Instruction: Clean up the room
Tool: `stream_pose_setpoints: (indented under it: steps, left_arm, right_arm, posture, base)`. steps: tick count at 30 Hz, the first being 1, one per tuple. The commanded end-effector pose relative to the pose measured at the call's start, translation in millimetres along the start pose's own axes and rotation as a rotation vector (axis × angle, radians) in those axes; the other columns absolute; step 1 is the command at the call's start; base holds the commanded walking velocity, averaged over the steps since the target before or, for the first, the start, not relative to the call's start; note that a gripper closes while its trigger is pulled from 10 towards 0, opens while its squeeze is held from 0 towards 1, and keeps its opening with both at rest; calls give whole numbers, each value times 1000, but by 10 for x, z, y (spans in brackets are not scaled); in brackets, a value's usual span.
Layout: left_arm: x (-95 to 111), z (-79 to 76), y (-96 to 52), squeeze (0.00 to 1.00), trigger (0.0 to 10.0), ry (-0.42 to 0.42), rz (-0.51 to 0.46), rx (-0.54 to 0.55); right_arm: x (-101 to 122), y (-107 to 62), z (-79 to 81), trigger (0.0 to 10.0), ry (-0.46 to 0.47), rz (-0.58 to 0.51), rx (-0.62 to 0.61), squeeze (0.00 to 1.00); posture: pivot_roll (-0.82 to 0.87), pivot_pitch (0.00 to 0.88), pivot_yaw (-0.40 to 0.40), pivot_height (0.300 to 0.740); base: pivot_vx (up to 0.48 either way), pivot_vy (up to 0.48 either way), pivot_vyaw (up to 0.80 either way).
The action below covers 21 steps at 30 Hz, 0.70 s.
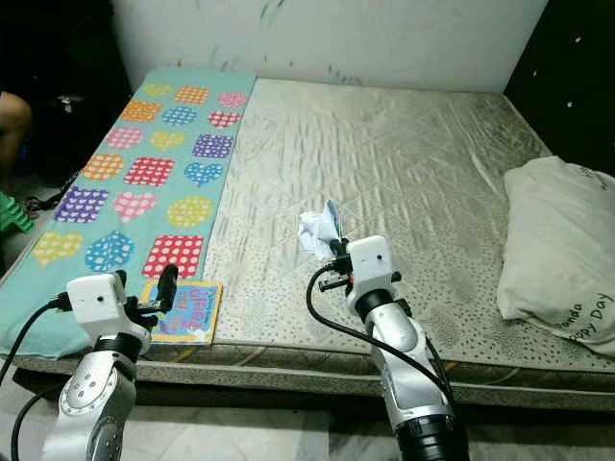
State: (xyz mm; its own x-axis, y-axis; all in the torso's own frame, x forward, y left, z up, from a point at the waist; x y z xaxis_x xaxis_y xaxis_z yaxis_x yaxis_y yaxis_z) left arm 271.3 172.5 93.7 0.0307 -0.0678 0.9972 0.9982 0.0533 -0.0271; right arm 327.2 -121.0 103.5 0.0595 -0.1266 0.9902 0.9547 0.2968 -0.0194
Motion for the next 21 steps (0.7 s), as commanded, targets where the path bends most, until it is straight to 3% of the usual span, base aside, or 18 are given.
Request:
stream_pose_setpoints:
  steps: [1,7,11,15,21]
  left_arm:
    - [15,-6,-10,0,10000,0,-9,-6]
    - [17,-1,-9,0,10000,-1,-10,-6]
    - [34,16,-35,0,10000,2,-8,-2]
    - [37,65,-123,0,10000,2,-1,0]
    - [-15,103,-200,0,10000,11,22,10]
  right_arm:
    - [37,10,-12,10000,-2,-11,-3,0]
    - [83,0,-18,10000,14,-37,-7,0]
    - [120,-139,-33,10000,16,-71,-10,0]
    - [38,-306,-102,10000,10,-33,-20,0]
    - [37,-368,-187,10000,11,-26,-51,0]
  posture:
    - [-87,80,-35,740]
    - [-90,80,-34,740]
    - [-90,81,-31,740]
    - [-96,84,-28,740]
    - [-97,87,-25,740]
  base:
    - [300,0,0]
    - [315,0,0]
    - [310,0,0]
    - [281,0,0]
    - [271,0,0]
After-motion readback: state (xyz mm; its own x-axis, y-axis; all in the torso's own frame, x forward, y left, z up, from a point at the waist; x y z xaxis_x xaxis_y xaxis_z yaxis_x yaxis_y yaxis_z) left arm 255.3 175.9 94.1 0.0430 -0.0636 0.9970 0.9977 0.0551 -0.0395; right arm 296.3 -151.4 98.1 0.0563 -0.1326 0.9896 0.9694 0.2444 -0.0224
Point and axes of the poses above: a point about 5 cm out from each wrist's last joint towards the gripper, its own y axis pointing out of the wrist towards the gripper, its own x axis along the axis of the wrist's last joint, z = x × y, the point moved 2 cm from there along y, pointing out of the wrist towards the gripper, and after that the axes turned 13 degrees about y, right-handed, at the moved point
